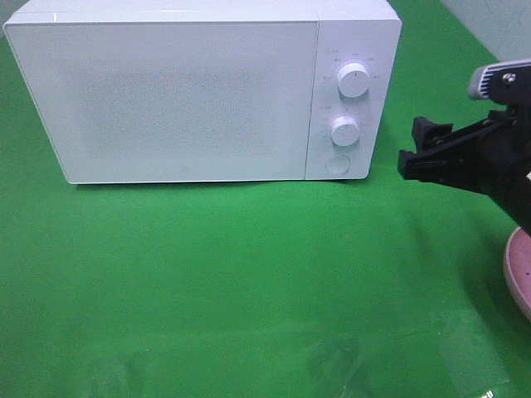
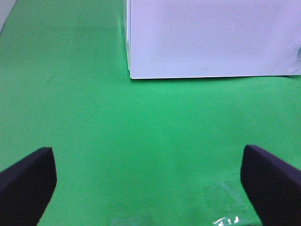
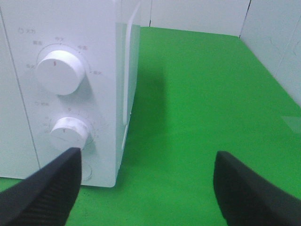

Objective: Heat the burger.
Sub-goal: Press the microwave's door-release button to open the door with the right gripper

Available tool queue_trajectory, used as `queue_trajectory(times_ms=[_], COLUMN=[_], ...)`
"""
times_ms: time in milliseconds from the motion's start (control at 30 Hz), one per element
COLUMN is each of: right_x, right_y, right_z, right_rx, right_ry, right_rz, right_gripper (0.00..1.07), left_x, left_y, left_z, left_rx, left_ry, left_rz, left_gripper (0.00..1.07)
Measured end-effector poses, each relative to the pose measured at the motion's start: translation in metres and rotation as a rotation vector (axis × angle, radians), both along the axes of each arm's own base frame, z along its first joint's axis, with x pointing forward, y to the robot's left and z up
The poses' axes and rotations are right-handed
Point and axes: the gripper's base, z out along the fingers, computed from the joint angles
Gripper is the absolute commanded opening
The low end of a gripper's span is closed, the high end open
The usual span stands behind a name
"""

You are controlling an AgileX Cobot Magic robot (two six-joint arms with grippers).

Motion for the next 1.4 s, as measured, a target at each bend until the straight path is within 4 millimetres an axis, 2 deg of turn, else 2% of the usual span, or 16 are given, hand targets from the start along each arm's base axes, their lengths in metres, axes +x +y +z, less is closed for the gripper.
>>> queue_trajectory(times_ms=[333, 467, 600, 633, 733, 800, 833, 867, 900, 933, 967, 1000, 1033, 1067, 1100, 1400], right_x=[-0.011, -0.011, -0.010, -0.010, -0.010, -0.010, -0.010, -0.010, -0.010, -0.010, -0.010, -0.010, -0.010, -0.010, -0.010, -0.011], right_y=[0.041, 0.048, 0.051, 0.051, 0.051, 0.051, 0.051, 0.052, 0.052, 0.052, 0.052, 0.052, 0.052, 0.052, 0.053, 0.058], right_z=[-0.026, -0.030, -0.032, -0.033, -0.033, -0.033, -0.033, -0.033, -0.033, -0.033, -0.033, -0.034, -0.035, -0.035, -0.035, -0.036], right_rx=[-0.023, -0.027, 0.074, 0.164, 0.208, 0.436, 0.436, 0.559, 0.559, 0.667, 0.667, 0.779, 0.820, 0.820, 0.916, 1.225], right_ry=[0.088, 0.097, 0.109, 0.115, 0.118, 0.132, 0.132, 0.137, 0.137, 0.147, 0.147, 0.162, 0.171, 0.171, 0.180, 0.235], right_rz=[0.061, 0.076, 0.059, 0.039, 0.029, -0.016, -0.016, -0.037, -0.037, -0.058, -0.058, -0.083, -0.093, -0.093, -0.115, -0.139], right_gripper=[0.74, 0.74, 0.72, 0.69, 0.67, 0.58, 0.58, 0.50, 0.50, 0.42, 0.42, 0.39, 0.29, 0.29, 0.21, 0.00], left_x=[0.000, 0.000, 0.000, 0.000, 0.000, 0.000, 0.000, 0.000, 0.000, 0.000, 0.000, 0.000, 0.000, 0.000, 0.000, 0.000], left_y=[0.000, 0.000, 0.000, 0.000, 0.000, 0.000, 0.000, 0.000, 0.000, 0.000, 0.000, 0.000, 0.000, 0.000, 0.000, 0.000], left_z=[0.000, 0.000, 0.000, 0.000, 0.000, 0.000, 0.000, 0.000, 0.000, 0.000, 0.000, 0.000, 0.000, 0.000, 0.000, 0.000], left_rx=[0.000, 0.000, 0.000, 0.000, 0.000, 0.000, 0.000, 0.000, 0.000, 0.000, 0.000, 0.000, 0.000, 0.000, 0.000, 0.000], left_ry=[0.000, 0.000, 0.000, 0.000, 0.000, 0.000, 0.000, 0.000, 0.000, 0.000, 0.000, 0.000, 0.000, 0.000, 0.000, 0.000], left_rz=[0.000, 0.000, 0.000, 0.000, 0.000, 0.000, 0.000, 0.000, 0.000, 0.000, 0.000, 0.000, 0.000, 0.000, 0.000, 0.000], left_gripper=[1.00, 1.00, 1.00, 1.00, 1.00, 1.00, 1.00, 1.00, 1.00, 1.00, 1.00, 1.00, 1.00, 1.00, 1.00, 1.00])
